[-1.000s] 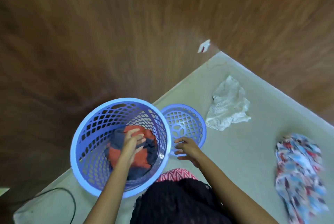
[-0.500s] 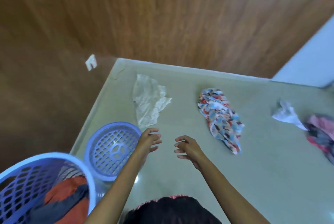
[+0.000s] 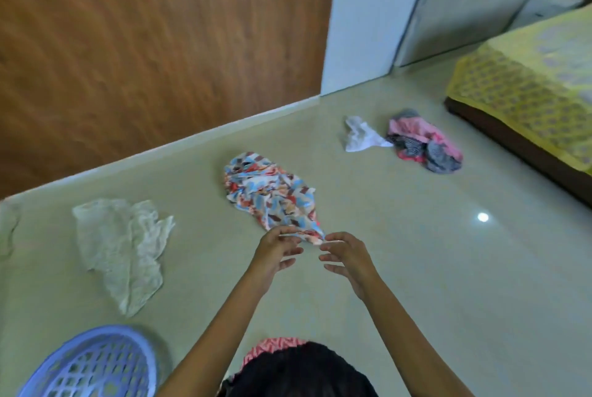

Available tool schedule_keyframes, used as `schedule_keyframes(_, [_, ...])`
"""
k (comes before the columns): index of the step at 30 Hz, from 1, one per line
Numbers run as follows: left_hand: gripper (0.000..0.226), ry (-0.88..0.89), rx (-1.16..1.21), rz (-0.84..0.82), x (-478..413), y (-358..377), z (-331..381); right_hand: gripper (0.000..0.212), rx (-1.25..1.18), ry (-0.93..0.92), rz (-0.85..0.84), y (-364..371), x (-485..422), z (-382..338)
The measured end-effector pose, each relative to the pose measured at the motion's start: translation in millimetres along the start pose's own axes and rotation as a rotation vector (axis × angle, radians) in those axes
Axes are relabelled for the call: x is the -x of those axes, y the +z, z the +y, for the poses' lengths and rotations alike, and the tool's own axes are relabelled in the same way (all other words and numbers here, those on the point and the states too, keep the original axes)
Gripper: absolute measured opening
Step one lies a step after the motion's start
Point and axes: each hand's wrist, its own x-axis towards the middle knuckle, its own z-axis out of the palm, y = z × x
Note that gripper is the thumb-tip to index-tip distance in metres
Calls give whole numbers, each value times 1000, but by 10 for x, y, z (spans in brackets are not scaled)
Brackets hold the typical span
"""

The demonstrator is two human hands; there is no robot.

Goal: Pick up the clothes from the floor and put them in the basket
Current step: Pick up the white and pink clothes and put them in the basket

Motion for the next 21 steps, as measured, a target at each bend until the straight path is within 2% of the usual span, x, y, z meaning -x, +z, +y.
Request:
schedule_keyframes(5, [17, -1, -90, -140, -707, 635, 428, 12, -130, -51, 116, -566, -527, -400])
schedule_keyframes(16, [24, 34, -221, -334, -2302, 1960, 1674, 16, -165, -69, 334, -1515, -1717, -1540])
schedule_keyframes(21, [23, 22, -333, -514, -2915, 2842, 1943, 21, -238, -86, 441, -2211, -2259, -1862])
